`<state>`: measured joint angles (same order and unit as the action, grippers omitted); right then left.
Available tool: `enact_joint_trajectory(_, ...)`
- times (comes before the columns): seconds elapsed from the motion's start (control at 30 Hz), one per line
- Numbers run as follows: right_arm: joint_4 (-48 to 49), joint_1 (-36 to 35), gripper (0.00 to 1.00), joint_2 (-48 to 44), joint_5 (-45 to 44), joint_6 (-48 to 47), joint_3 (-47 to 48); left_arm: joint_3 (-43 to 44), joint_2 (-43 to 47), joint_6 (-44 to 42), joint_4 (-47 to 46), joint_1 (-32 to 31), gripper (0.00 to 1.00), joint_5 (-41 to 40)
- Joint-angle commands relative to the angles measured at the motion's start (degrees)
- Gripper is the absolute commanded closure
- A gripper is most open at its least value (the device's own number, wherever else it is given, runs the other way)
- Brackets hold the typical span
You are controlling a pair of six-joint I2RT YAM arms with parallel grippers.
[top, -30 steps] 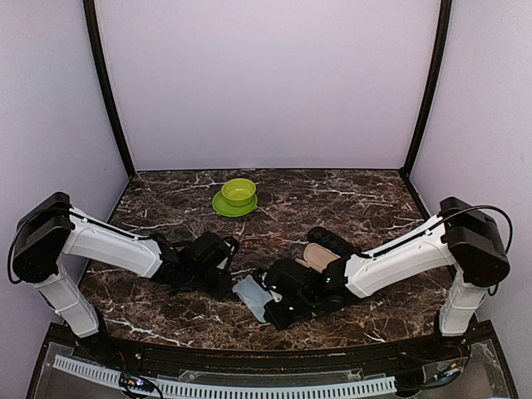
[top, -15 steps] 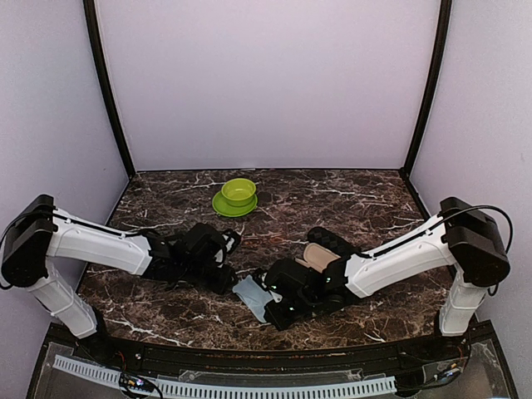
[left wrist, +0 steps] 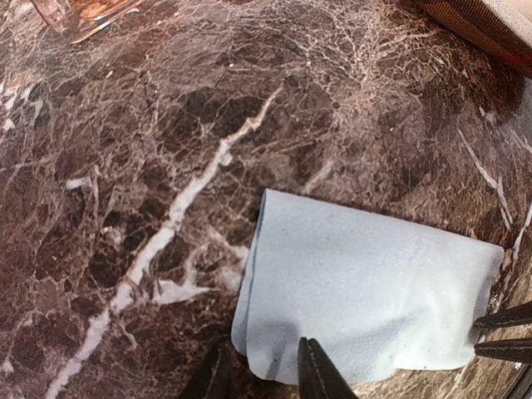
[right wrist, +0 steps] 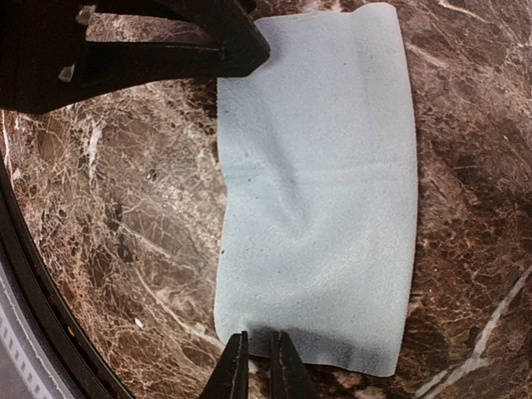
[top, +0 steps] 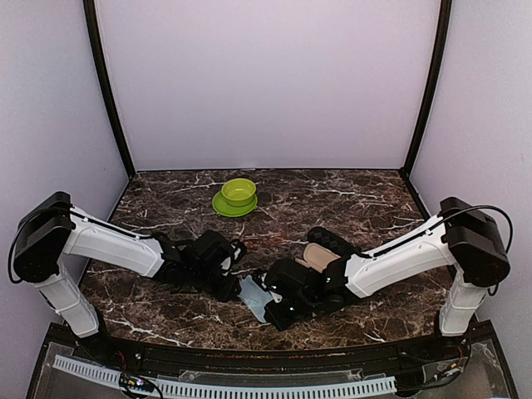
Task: Organize the sunglasses
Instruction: Smooth out the glasses cleaning cloth at the center of the board.
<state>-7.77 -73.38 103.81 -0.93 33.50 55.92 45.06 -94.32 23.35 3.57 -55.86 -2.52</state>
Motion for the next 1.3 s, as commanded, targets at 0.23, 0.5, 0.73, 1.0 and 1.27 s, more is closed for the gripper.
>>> enact_joint_trajectory(0.23,-4.8,0.3,0.92,0.2,0.3,-1.3,-0.4,2.7,-0.7,-2.4,7.1,-0.4,0.70,-7.7)
enact_joint_trajectory(0.5,-5.3,0.3,0.93,0.3,0.5,-1.8,-0.2,2.6,-2.4,-3.4,6.8,-0.5,0.71,-8.8)
enact_joint_trajectory(0.73,-6.8,0.3,0.94,-0.2,0.1,-3.5,0.0,2.2,-3.6,-3.6,6.7,-0.5,0.71,-10.9)
enact_joint_trajectory(1.0,-8.3,0.5,0.95,-0.5,0.1,-4.7,0.3,1.5,-1.5,-2.4,8.2,-0.5,0.71,-11.1)
enact_joint_trajectory(1.27,-8.1,0.9,0.89,-1.7,-0.2,-4.7,1.6,0.3,3.6,-2.6,8.2,-0.8,0.71,-7.7)
